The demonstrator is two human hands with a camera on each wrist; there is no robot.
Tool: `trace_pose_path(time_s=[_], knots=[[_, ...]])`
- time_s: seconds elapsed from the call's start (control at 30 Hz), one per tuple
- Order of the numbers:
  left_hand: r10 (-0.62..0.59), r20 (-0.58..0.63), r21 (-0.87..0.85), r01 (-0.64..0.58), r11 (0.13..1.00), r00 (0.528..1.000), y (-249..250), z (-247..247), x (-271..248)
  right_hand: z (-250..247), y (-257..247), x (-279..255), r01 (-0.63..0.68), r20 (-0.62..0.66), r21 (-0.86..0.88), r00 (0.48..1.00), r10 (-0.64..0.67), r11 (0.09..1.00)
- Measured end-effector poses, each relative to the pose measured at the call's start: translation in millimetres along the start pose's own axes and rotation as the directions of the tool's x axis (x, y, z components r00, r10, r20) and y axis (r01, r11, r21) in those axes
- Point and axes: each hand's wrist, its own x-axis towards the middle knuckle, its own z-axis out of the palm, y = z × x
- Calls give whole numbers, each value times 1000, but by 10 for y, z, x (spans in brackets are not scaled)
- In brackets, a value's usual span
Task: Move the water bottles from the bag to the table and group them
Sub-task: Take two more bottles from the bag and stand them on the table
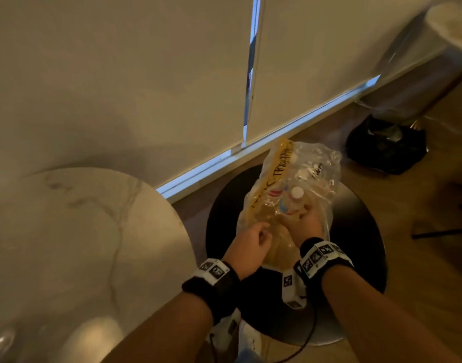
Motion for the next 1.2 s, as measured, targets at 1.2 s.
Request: trace_pose_path(time_s=[1.2], knots=[[137, -284, -152, -185, 971, 949, -397, -766, -1974, -228, -170, -2222, 454, 453, -92, 812, -369, 886]])
